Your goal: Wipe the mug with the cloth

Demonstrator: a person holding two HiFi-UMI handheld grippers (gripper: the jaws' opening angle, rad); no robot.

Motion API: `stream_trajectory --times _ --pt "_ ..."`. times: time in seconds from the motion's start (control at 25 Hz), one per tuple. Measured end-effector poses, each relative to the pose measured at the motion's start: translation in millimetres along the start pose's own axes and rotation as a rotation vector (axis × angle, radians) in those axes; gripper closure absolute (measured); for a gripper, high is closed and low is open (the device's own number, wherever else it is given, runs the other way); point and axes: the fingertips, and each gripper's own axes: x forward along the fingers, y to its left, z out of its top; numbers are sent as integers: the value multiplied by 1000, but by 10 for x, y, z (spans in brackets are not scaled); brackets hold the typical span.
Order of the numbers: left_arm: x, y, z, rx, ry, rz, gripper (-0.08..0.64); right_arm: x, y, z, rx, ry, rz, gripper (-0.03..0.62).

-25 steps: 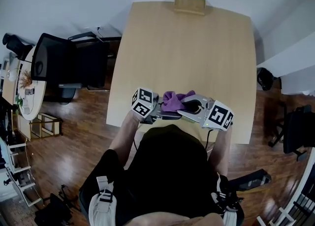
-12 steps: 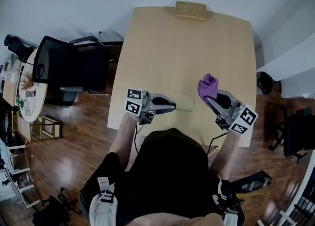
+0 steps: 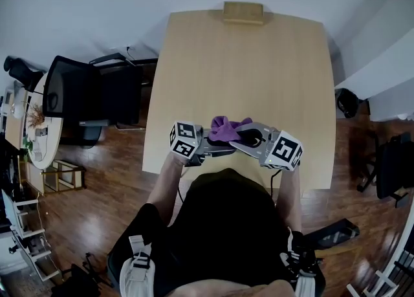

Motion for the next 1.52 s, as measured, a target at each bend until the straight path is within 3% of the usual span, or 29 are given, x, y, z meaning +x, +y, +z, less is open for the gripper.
stream_trajectory --times 0.12,0.2,0.28,0.4,0.56,0.68,0.84,1.0,1.08,1.2,1.28,1.36,1.52 --pt "-134 -30 246 -9 -149 7 518 -419 -411 336 212 -327 -143 532" --pt "-384 -41 493 -16 -337 -11 518 -903 -759 455 414 -574 -251 532" --pt "-654 -31 696 -28 -507 -26 518 -1239 -926 437 526 -697 -300 532" --pt "-843 2 845 -24 -606 -14 518 -1238 -852 449 533 -683 -282 532" --pt "-800 -52 943 2 -619 -29 518 -741 -634 515 505 -589 -216 532" --pt "-775 -121 957 6 -626 -56 509 -575 -700 371 582 -581 -230 532" --pt "-779 -5 823 -12 -585 2 508 -501 -933 -75 702 -500 -316 532" --pt "-894 58 798 -38 -636 1 518 -586 -1064 -352 759 -417 -444 532" --pt "-909 74 809 -37 -642 7 518 -678 -1044 -237 757 -468 -432 532" --pt "-902 105 827 -33 -639 15 518 -715 -882 202 700 -583 -303 532" --pt "-870 107 845 -31 -640 8 518 -629 -778 388 653 -589 -237 532" --pt "-835 73 865 -28 -643 -14 515 -532 -801 358 645 -555 -261 532" --pt "-812 65 819 -28 -621 -14 509 -479 -1008 -24 729 -500 -356 533"
